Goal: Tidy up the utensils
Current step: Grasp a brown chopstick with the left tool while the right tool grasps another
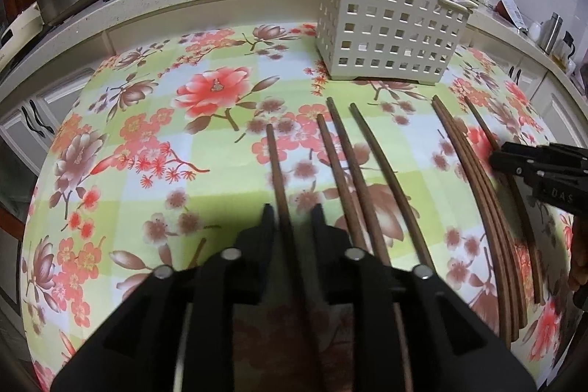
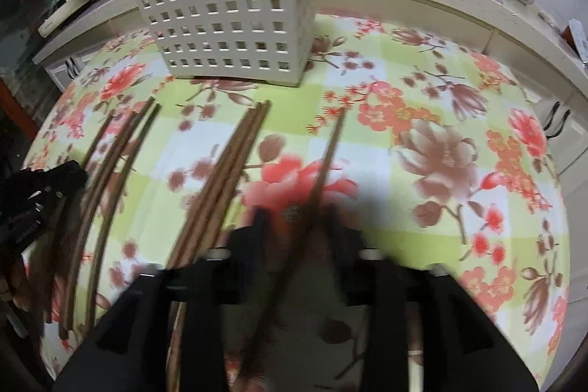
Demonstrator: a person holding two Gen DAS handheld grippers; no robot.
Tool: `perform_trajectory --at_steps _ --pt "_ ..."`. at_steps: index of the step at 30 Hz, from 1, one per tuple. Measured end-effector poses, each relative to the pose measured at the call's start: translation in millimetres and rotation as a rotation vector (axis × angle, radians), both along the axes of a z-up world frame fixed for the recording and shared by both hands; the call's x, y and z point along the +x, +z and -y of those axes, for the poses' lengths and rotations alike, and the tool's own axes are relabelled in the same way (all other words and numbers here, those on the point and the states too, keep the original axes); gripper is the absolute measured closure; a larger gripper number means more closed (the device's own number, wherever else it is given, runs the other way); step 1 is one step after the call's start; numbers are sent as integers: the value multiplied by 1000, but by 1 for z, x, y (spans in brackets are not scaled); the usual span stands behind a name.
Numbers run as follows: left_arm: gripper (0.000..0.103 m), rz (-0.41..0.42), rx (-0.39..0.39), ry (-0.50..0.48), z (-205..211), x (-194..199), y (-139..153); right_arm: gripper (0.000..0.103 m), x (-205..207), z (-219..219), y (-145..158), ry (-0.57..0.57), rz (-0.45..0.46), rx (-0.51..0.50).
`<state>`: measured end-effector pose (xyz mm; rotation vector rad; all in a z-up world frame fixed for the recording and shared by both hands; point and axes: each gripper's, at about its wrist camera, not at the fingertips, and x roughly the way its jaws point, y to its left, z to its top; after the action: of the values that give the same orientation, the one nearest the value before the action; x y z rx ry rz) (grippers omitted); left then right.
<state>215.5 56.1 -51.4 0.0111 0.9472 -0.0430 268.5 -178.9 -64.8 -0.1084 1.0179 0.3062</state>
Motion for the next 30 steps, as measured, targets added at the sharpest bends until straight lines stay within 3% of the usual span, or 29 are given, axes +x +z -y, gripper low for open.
perform_trajectory --at_steps 2,7,9,11,12,19,30 --pt "80 8 49 -3 6 0 -1 51 -2 -6 -2 5 25 -35" --pt "81 3 57 -3 6 1 0 54 1 -5 -3 -3 41 -25" --pt "86 3 50 0 6 2 0 67 1 -6 -2 0 52 -19" --pt "95 3 56 2 6 4 1 89 3 -3 -1 -14 56 -11" --pt "96 1 55 2 6 5 1 93 3 -2 -1 -19 57 -6" --pt "97 22 -5 15 -2 2 9 94 -3 4 4 -16 78 33" --pt "97 163 -59 35 -11 -16 55 95 -24 12 60 -14 179 87"
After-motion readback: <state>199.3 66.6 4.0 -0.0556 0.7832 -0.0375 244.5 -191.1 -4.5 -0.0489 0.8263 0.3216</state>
